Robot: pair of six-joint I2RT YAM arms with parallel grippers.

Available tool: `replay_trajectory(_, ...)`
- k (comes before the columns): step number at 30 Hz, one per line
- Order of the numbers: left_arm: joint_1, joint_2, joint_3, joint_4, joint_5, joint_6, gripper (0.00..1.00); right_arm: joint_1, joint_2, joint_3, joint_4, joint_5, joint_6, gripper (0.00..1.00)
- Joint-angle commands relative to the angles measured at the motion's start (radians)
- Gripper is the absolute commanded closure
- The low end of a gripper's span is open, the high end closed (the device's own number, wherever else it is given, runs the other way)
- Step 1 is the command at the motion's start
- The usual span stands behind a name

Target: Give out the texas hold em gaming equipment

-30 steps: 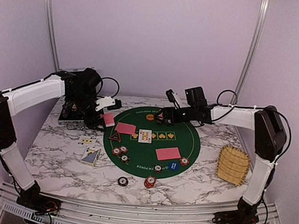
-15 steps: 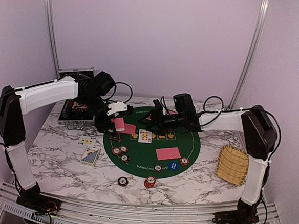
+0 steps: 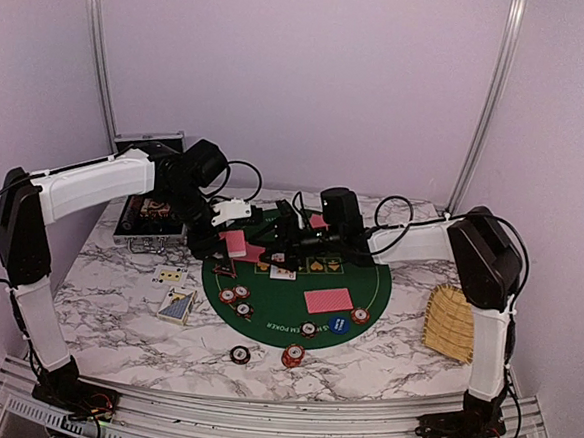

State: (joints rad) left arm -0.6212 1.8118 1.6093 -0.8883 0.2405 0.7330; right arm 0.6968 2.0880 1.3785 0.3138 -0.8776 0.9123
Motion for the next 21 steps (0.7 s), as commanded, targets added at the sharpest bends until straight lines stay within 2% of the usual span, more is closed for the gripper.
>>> replay_trajectory(1, -0.007, 0.005, 0.029, -0.012, -0.007, 0.010, 1.00, 0.008, 0.019, 0.027, 0.127, -0.039, 0.078, 0.15)
replay_trajectory(21, -0.025, 0.014, 0.061, -0.012, -0.013, -0.001, 1.00, 0.039, 0.083, 0.091, 0.189, -0.061, 0.154, 0.18)
